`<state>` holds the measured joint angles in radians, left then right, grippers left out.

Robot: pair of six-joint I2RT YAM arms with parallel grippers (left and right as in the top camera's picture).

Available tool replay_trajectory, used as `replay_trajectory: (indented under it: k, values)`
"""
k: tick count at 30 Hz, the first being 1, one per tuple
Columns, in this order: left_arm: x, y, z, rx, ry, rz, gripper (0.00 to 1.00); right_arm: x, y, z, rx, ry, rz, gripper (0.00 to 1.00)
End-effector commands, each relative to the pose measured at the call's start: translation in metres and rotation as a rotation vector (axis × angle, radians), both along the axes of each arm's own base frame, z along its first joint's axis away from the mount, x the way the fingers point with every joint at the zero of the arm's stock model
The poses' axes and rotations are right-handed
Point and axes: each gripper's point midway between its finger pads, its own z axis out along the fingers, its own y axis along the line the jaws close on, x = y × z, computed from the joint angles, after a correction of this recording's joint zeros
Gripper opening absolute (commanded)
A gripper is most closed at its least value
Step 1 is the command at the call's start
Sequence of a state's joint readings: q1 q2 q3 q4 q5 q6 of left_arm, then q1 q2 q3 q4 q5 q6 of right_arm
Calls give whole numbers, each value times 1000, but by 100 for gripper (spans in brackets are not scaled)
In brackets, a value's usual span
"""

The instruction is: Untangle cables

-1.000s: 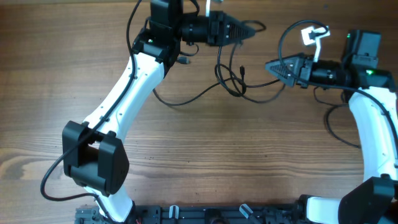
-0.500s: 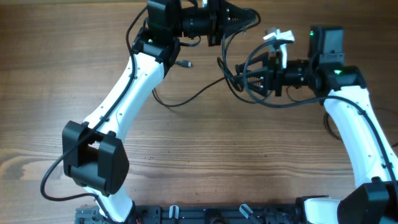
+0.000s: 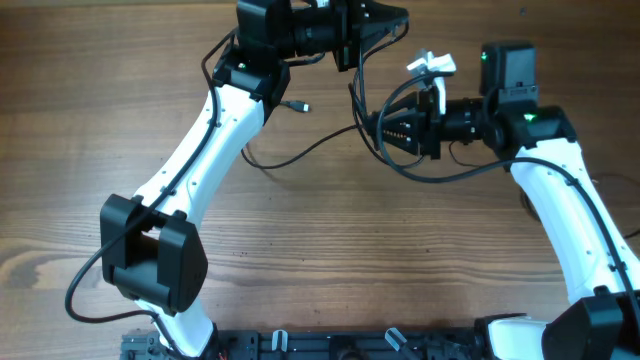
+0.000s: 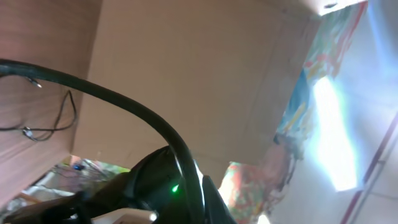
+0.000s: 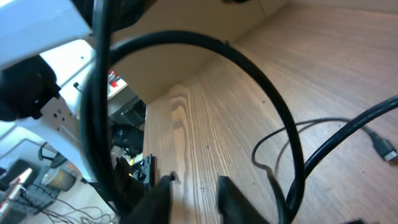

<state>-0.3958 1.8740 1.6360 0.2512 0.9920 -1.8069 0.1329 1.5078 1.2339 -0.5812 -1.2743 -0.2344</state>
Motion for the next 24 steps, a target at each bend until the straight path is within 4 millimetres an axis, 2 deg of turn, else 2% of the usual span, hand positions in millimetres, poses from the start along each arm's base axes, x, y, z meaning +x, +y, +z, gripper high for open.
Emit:
replay_trajectory:
  k: [1,3,8,9,10,12,13,17,21,24]
  values:
    - [8,8,7,-22,49,43,4,8,-2,4,-43,45,-76,11]
    - [13,11,7,-22,50,64,4,14,-4,0,-66,80,-119,5]
    - [17,16,-8,14,119,80,4,19,-5,3,-72,74,-151,4]
    - [17,17,-12,23,139,82,4,18,-6,6,-70,61,-151,9]
    - [17,18,-14,29,133,84,4,19,-8,9,-67,41,-156,29]
    - [17,18,-14,41,81,82,4,23,-14,15,-61,15,-176,52]
    - [17,18,-14,45,66,81,4,25,-18,17,-58,4,-187,54]
    - [17,18,-14,45,64,78,4,27,-30,25,-24,-14,-193,54]
    - [17,18,-14,45,64,78,4,-1,-20,46,98,-100,-7,53]
    - [16,17,-14,45,63,78,4,-7,-9,45,98,-99,26,50]
